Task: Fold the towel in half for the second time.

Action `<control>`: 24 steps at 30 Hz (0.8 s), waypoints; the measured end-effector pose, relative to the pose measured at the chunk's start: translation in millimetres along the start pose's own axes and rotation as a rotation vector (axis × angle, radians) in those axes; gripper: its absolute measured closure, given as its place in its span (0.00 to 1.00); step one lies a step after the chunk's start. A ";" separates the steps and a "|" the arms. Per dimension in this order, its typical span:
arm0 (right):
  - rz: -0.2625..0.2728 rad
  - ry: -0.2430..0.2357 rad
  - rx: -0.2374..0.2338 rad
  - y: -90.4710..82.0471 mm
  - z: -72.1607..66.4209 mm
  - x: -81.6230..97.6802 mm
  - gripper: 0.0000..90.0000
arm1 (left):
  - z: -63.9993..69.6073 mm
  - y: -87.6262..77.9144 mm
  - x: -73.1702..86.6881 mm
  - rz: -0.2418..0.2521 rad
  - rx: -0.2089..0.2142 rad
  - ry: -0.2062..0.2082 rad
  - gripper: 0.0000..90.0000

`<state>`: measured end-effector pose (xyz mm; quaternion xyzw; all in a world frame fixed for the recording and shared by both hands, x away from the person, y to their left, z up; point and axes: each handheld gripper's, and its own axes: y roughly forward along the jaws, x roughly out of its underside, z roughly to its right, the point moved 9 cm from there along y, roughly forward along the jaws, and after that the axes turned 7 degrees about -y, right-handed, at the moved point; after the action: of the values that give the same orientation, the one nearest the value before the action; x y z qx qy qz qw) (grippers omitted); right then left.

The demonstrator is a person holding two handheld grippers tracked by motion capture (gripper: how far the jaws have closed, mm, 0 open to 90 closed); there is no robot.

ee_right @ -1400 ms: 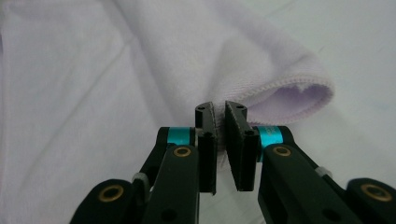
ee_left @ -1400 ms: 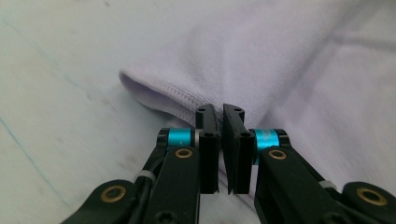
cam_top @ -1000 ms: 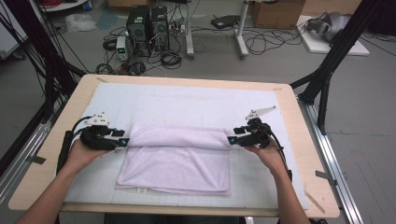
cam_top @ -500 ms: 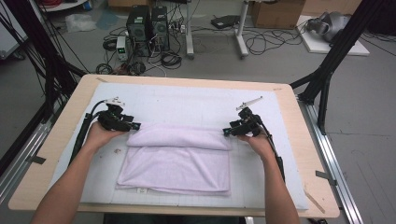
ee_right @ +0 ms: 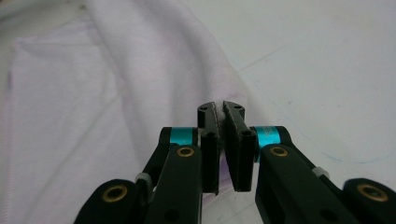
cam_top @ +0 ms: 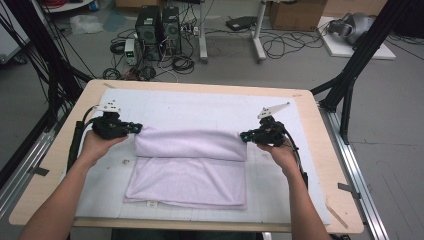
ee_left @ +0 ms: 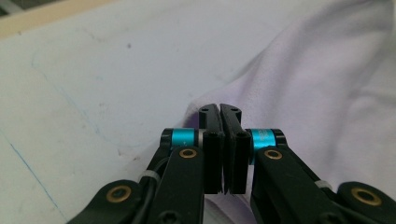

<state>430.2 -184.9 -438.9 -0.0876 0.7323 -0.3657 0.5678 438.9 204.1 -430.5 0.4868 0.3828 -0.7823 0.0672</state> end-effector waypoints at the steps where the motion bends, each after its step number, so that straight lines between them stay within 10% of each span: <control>1: 0.007 -0.006 0.001 -5.2 -4.1 -1.7 0.95 | 4.7 -5.5 -0.3 0.012 0.006 0.010 0.97; 9: 0.043 -0.106 -0.032 -34.9 -61.5 8.2 0.93 | 49.4 -46.2 36.5 0.027 0.059 0.068 0.95; 13: 0.052 -0.123 -0.082 -43.2 -95.1 36.7 0.82 | 59.9 -62.2 66.6 -0.013 0.053 0.068 0.77; 24: 0.019 -0.142 0.003 -20.4 -82.8 36.1 0.65 | 75.6 -35.1 62.2 -0.054 0.060 0.080 0.57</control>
<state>337.8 -183.1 -446.4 -0.1054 0.6905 -0.3540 0.6219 336.3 195.0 -444.7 0.5090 0.3744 -0.7749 0.0160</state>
